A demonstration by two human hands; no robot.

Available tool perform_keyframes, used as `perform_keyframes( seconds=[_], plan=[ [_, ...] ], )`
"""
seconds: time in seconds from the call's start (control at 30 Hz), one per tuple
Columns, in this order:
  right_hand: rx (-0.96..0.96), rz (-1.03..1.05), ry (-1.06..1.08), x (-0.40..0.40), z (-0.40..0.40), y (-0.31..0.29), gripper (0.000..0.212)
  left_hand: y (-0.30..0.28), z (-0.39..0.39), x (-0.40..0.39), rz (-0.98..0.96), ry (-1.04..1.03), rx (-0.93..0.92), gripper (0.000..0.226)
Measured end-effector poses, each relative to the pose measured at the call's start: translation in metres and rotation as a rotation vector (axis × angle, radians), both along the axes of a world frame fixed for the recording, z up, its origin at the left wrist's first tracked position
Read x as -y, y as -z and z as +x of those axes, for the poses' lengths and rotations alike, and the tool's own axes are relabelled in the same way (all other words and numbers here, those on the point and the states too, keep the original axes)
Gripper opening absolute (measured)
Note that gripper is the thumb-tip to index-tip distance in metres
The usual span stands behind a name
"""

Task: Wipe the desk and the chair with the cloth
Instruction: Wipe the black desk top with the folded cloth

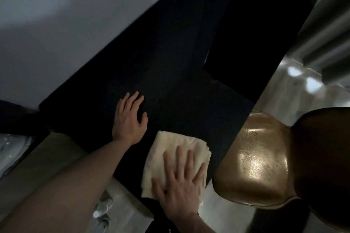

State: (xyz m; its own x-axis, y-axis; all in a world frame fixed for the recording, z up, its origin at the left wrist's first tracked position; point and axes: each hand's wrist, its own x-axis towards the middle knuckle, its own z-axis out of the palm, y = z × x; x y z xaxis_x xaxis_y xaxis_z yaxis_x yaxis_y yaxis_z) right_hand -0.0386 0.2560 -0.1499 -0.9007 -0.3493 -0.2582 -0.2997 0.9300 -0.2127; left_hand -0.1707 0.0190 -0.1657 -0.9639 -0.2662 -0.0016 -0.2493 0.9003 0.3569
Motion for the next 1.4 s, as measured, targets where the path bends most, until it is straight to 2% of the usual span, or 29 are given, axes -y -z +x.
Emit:
perform_keyframes(
  seconds=[0.23,0.6,0.93,1.07,1.2,1.4],
  plan=[
    [-0.018,-0.039,-0.109,-0.009,-0.050,0.003,0.086,-0.001,0.000,0.000,-0.004,0.004,0.025,0.058],
    [-0.042,-0.016,0.060,-0.024,-0.157,0.000,0.086,-0.001,0.000,0.002,0.014,0.019,0.009,0.062],
    [-0.083,0.023,0.173,-0.036,-0.214,-0.001,0.086,-0.003,-0.007,-0.001,0.010,-0.014,0.059,0.055],
    [-0.090,0.011,0.245,-0.038,-0.233,-0.003,0.086,-0.012,-0.036,-0.014,0.016,-0.080,0.097,0.051],
    [-0.098,0.014,0.300,-0.044,-0.261,-0.001,0.085,-0.016,-0.083,-0.035,0.022,0.021,0.081,0.060],
    [-0.117,0.007,0.361,-0.058,-0.303,-0.001,0.086,-0.022,-0.157,-0.053,-0.030,0.200,0.181,0.071]
  ],
)
